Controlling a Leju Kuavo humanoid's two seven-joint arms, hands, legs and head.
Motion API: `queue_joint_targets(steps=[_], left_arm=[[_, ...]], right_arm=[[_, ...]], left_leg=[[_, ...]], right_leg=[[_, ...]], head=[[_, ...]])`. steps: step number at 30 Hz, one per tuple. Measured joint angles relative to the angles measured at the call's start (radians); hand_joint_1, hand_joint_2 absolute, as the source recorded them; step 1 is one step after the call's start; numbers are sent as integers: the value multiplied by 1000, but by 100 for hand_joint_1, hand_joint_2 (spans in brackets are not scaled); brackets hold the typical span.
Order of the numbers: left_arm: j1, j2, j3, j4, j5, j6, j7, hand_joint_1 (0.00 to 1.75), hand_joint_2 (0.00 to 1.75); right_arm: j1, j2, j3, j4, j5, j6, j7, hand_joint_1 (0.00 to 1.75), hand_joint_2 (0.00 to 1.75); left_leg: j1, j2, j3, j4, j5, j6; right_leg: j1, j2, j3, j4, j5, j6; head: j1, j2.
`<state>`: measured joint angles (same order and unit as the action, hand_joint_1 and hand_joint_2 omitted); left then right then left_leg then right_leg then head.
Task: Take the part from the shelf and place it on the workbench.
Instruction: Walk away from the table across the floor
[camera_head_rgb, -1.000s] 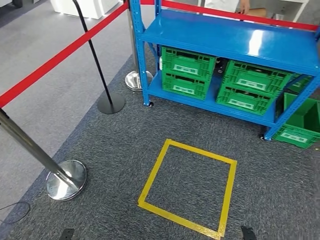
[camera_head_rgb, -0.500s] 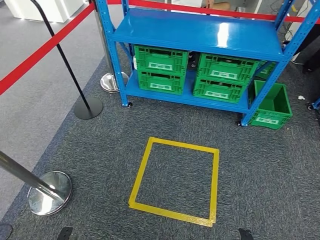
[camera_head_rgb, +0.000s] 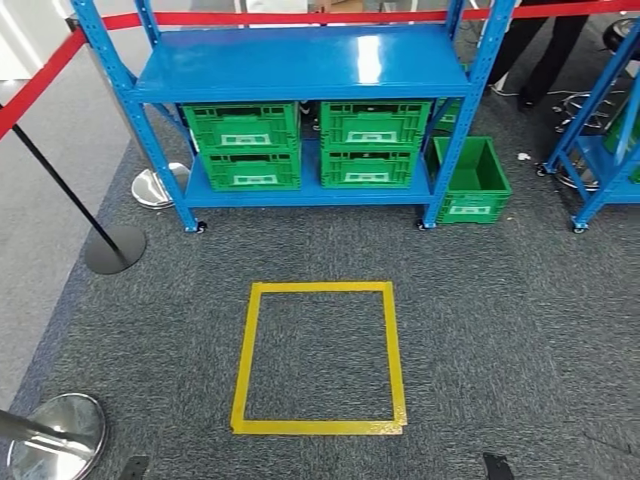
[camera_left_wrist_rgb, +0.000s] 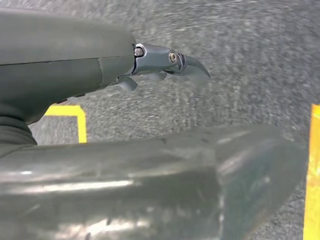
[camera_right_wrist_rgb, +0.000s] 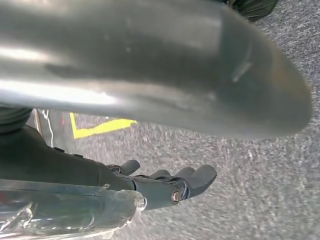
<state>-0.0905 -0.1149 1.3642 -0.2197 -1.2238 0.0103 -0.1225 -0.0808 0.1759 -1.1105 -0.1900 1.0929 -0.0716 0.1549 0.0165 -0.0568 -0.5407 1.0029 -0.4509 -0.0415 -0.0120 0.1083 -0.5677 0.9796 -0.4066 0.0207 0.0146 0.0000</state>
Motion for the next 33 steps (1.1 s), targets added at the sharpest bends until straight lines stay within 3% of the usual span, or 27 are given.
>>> queue_joint_targets(steps=[2,4,6,8,10,11,12,13,15,16,17,19,21,22,24,25,26,27,29,31,33], left_arm=[[-2,0,0,0,0,0,0,0,0],[-4,-1,-1,0,-1,1,0,0,0],[-5,-2,-3,0,-7,2,0,0,0],[-2,-1,-6,0,-11,5,0,0,0],[2,0,-9,0,-12,6,2,0,0],[2,0,-10,0,-12,6,2,0,0],[2,-1,-11,0,-12,6,3,0,0],[2,-2,-13,0,-12,5,3,0,0],[1,-2,-15,0,-12,5,3,0,0],[1,-1,-15,0,-12,6,3,0,0],[0,-1,-15,0,-11,6,3,0,0],[-2,0,-16,0,-11,6,4,0,0],[-4,-1,-17,0,-10,6,4,0,0],[-4,-1,-17,0,-10,6,4,0,0],[-1,-2,-17,1,-5,6,5,0,0],[1,-2,-16,1,-3,7,5,0,0],[2,-1,-16,1,-1,8,5,0,0],[3,-1,-17,1,0,9,5,0,0],[2,-1,-17,1,1,9,6,0,87],[-1,-1,-17,1,1,9,6,0,175],[-2,-1,-17,1,1,9,6,0,175]], right_arm=[[0,0,0,0,0,0,0,0,0],[6,0,0,0,0,0,0,0,0],[10,-1,0,0,0,0,0,0,0],[6,-1,0,0,1,0,0,0,0],[2,0,0,0,1,0,0,0,0],[3,0,-1,0,1,0,1,0,0],[4,0,-1,0,1,0,1,0,0],[5,0,-1,0,1,0,1,0,0],[3,0,-2,0,1,0,1,0,0],[1,0,-2,0,1,0,0,0,0],[0,0,-2,0,1,0,0,0,0],[1,0,-2,0,1,0,0,0,0],[1,0,-2,0,1,-2,-1,0,0],[0,-1,-2,0,1,-6,-3,0,0],[-2,-1,-2,0,3,-23,-3,0,0],[-2,0,-2,0,5,-35,2,0,0],[0,0,-2,0,9,-47,9,0,0],[1,0,-2,0,12,-59,18,0,0],[1,0,-3,0,18,-75,36,0,0],[0,0,-2,0,19,-79,48,0,0],[0,0,-2,0,20,-79,50,0,0]], left_leg=[[2,-32,23,-56,7,8],[2,-15,25,-61,8,21],[3,10,26,-65,12,33],[0,40,26,-66,12,41],[-5,71,27,-66,10,44],[-6,85,28,-66,9,44],[-6,98,30,-65,7,43],[-6,109,34,-65,5,40],[-10,130,42,-64,-3,30],[-13,139,46,-63,-5,25],[-16,148,48,-63,-7,20],[-15,163,50,-64,-9,10],[-12,140,39,-34,-36,-1],[-10,117,18,13,-66,-5],[-9,78,-54,159,-135,-7],[-9,70,-86,220,-152,-7],[-9,67,-105,247,-149,-6],[-9,66,-104,234,-125,-4],[-8,64,-53,114,-46,1],[-9,60,-2,4,4,5],[-10,58,10,-22,11,6]], right_leg=[[-1,24,-10,0,4,14],[-5,39,-19,-5,9,27],[-3,-6,-41,34,-18,35],[0,-74,-100,160,-88,40],[0,-99,-156,283,-138,43],[0,-102,-159,295,-134,43],[0,-105,-141,266,-113,43],[0,-115,-104,203,-81,42],[2,-156,-27,67,-31,36],[4,-169,-5,28,-21,30],[6,-172,0,14,-20,24],[7,-148,-5,15,-18,8],[4,-128,-7,12,-14,-3],[2,-120,-7,11,-12,-7],[3,-102,-10,11,-10,-13],[3,-94,-11,11,-9,-14],[3,-85,-11,11,-9,-15],[3,-79,-11,11,-9,-14],[3,-68,-8,11,-8,-11],[4,-62,-7,11,-7,-6],[6,-60,-8,12,-7,-3]], head=[[-2,0],[-3,0],[4,0],[13,0],[15,0],[15,0],[15,0],[15,0],[16,0],[15,0],[14,0],[12,0],[10,0],[9,0],[5,0],[4,0],[3,0],[2,0],[2,0],[1,0],[0,0]])
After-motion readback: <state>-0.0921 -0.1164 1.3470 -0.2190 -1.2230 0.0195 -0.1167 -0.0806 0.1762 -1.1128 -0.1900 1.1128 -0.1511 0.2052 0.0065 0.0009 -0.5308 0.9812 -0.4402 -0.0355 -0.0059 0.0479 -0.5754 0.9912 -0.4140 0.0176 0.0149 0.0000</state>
